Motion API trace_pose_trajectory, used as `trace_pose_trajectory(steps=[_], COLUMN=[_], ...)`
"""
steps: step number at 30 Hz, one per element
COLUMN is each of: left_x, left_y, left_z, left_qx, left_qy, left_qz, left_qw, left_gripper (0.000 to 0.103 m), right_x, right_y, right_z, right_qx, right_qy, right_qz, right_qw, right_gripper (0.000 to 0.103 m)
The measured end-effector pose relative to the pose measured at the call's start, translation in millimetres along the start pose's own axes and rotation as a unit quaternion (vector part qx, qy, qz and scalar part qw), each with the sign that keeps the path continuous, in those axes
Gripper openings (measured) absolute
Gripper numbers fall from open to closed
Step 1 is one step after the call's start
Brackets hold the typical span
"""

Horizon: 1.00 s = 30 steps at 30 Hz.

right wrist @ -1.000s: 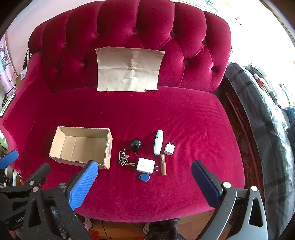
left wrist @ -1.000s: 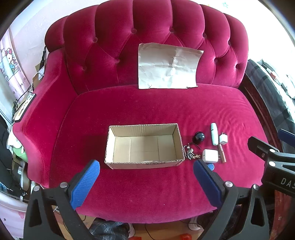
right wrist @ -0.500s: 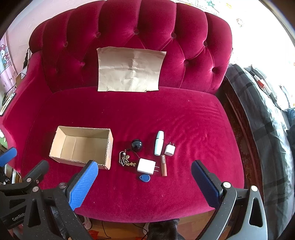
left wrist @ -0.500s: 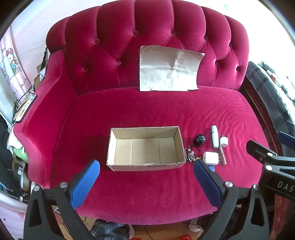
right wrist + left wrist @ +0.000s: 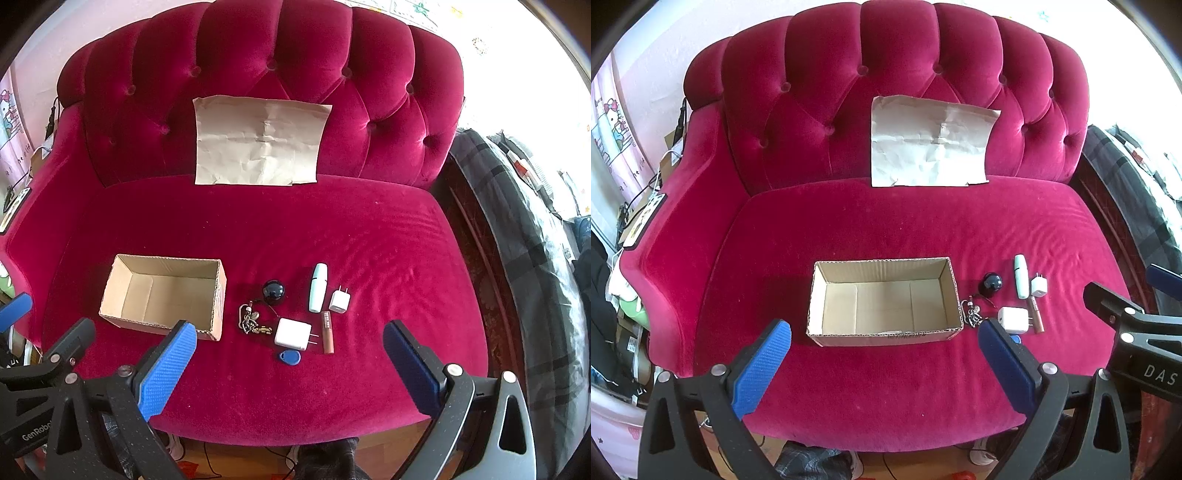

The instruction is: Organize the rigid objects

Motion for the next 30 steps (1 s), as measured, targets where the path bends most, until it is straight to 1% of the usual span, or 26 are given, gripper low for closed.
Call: trace_pose_trajectory(steps=[9,12,15,24,27,30], left_x=[-2,-5,-11,-36,-46,-57], left_y=[-3,-5,-9,-19,-22,-25], left_z=[5,12,20,62,78,94], left_qx=[0.002,0.001,0.001,-0.011,-0.016,-0.018], left_qy=[0.000,-0.004,0.002,-0.005,-0.003,-0.008], left_qz=[0.001,0.003,-0.002,0.003,-0.006,-0.011], left_qw=[1.0000,1.0000,1.0000,0.9999,0.9999,0.9997], left_gripper=[0.103,0.103,0.103,0.103,0.103,0.103], right_x=[1,1,3,12,15,18], right_y=[-4,-4,-8,-19,-23,-28], right_z=[2,6,12,49,63,76], right_qx=[0.002,0.001,0.000,-0.008,-0.013,-0.015], right_qy=[0.002,0.004,0.005,0.016,0.017,0.018], right_qz=[0.001,0.002,0.004,0.009,0.014,0.019], right_qw=[1.000,1.000,1.000,1.000,1.000,1.000], right_gripper=[0.103,0.103,0.103,0.103,0.103,0.103])
Point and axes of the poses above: each gripper's, at about its wrist camera, not at the fingertips, and z roughly the way its jaws point, x to its right, y to its underside, the point moved 6 cm from there along z, roughly the way its jaws point, and after that the axes turned 10 degrees about -x, right-handed, at the moved point
